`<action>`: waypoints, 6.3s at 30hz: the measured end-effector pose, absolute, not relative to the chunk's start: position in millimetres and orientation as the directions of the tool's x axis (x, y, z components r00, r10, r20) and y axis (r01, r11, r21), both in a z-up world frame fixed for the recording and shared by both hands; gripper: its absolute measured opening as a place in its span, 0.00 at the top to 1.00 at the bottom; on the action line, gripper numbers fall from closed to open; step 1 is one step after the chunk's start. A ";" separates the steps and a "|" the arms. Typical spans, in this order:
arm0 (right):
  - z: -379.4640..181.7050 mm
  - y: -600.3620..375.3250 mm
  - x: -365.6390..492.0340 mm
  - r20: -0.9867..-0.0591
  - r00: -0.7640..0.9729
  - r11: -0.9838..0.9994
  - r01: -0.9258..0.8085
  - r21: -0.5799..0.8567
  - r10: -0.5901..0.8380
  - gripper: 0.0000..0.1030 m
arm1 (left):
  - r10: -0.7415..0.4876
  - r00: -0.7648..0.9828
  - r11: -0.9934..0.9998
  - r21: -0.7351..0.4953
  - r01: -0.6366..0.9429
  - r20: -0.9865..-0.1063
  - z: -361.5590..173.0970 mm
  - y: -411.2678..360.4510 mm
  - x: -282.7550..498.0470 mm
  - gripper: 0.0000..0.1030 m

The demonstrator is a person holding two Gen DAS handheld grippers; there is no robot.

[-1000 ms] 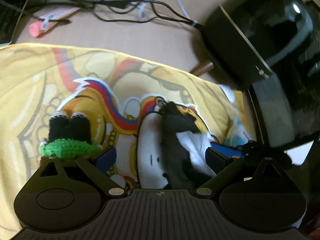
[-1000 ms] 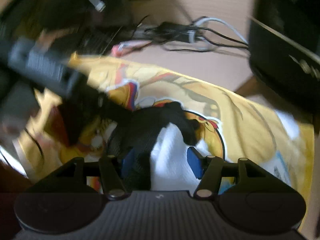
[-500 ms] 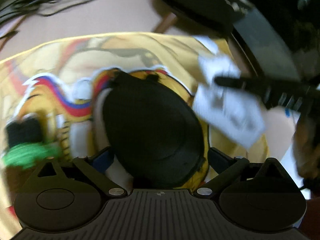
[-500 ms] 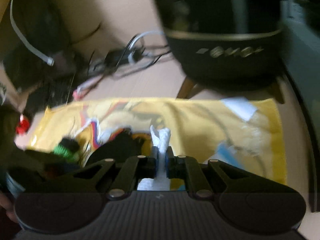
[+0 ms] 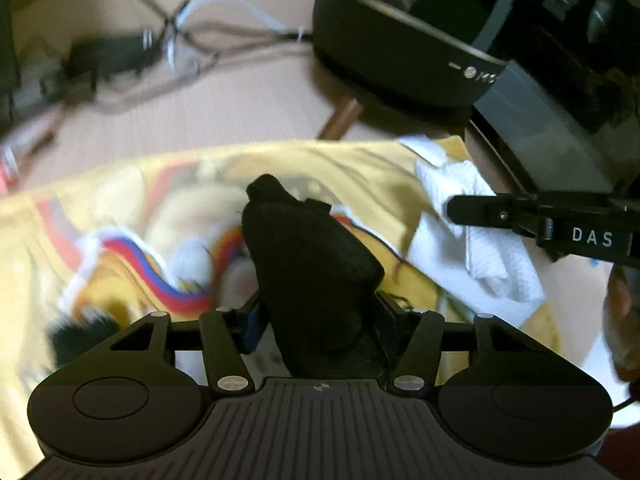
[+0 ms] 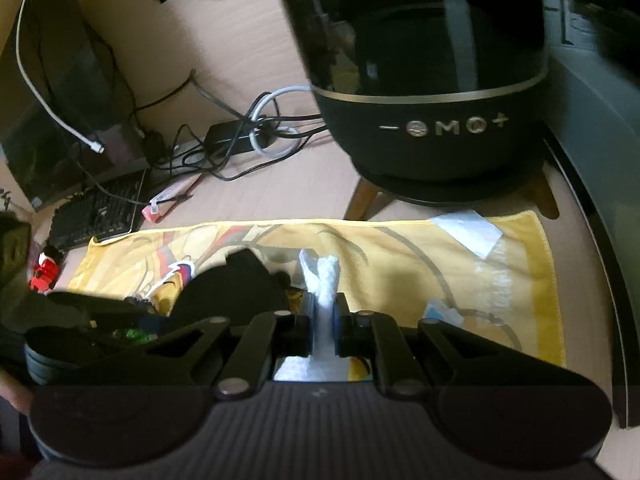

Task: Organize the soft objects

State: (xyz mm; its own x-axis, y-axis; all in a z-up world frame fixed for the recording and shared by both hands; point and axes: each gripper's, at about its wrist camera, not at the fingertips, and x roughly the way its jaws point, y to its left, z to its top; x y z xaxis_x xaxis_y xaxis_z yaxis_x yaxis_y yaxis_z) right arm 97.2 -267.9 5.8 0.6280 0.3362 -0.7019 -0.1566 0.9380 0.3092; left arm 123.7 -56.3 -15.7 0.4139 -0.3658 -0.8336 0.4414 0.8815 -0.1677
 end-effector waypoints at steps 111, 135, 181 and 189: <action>-6.0 -298.2 102.1 -0.663 0.692 0.923 -0.011 0.386 0.285 0.87 | -0.356 0.381 0.430 0.213 0.877 -0.853 -39.2 -128.5 103.5 0.55; -21.3 -213.2 89.2 -0.752 0.328 0.816 -0.327 0.477 0.571 0.87 | -0.537 0.398 0.811 -0.585 -0.001 -0.744 -11.5 50.9 122.9 0.11; -13.1 -174.5 68.9 -0.769 0.265 0.743 -0.558 0.369 0.582 0.92 | -0.275 0.543 0.961 -0.208 0.184 -0.793 39.1 30.3 117.7 0.01; -10.7 -226.4 64.7 -0.783 0.375 0.854 -0.373 0.363 0.497 0.93 | -0.304 0.515 0.950 -0.211 0.232 -0.801 35.1 17.0 112.5 0.01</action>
